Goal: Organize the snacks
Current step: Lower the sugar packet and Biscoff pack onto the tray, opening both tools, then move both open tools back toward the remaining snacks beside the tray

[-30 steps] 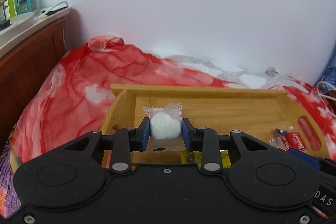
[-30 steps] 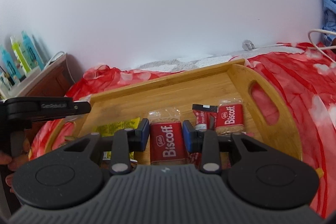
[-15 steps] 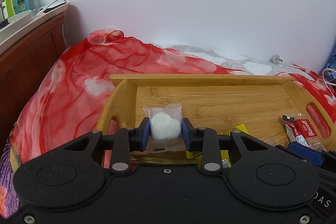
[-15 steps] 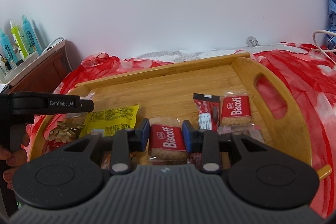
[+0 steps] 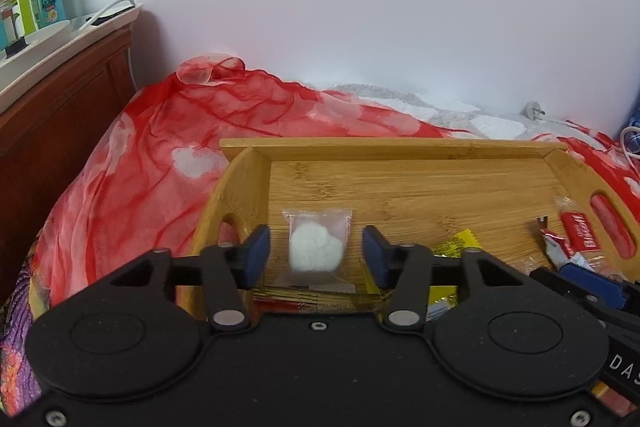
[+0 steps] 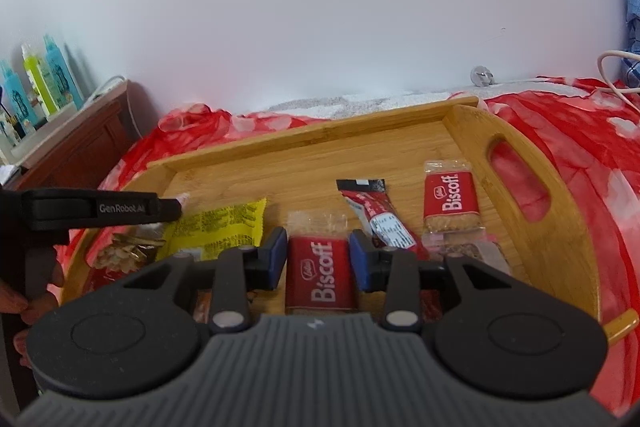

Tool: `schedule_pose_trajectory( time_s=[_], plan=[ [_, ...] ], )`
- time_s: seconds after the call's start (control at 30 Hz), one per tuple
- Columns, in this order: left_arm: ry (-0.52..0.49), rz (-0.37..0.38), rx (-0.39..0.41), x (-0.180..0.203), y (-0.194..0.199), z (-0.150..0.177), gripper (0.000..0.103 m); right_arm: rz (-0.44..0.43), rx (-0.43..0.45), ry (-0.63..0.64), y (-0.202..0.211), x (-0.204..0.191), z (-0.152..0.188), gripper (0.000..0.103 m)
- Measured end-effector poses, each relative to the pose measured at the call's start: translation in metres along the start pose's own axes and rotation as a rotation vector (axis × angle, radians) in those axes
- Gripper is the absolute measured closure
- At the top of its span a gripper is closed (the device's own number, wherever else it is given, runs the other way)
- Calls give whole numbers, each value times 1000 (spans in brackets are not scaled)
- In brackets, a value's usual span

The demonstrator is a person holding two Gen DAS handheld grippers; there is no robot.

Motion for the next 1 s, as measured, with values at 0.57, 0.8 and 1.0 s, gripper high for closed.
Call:
schedule_pose_trajectory(
  time_s=[0.57,0.8,1.0],
  plan=[
    [-62,40,111,-2,97,29,7,-6,161,30,76,-11,0,17],
    [-84,45,141,-5,134,55,4,22,201,97,109,-13,14,14],
    [-98,48,166,-12,157,76,3,55,225,131,133,-9,32,12]
  ],
)
Point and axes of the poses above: each gripper's, at about its wrist camera, not at the fingertips, and y roughly against the way its jaws point, x to its right, z to its underside, the point moved 1 cm from there along -y, roughly the way its jaws point, and after that the axes turned 3 degrees about -z, right-handed, at the moved point
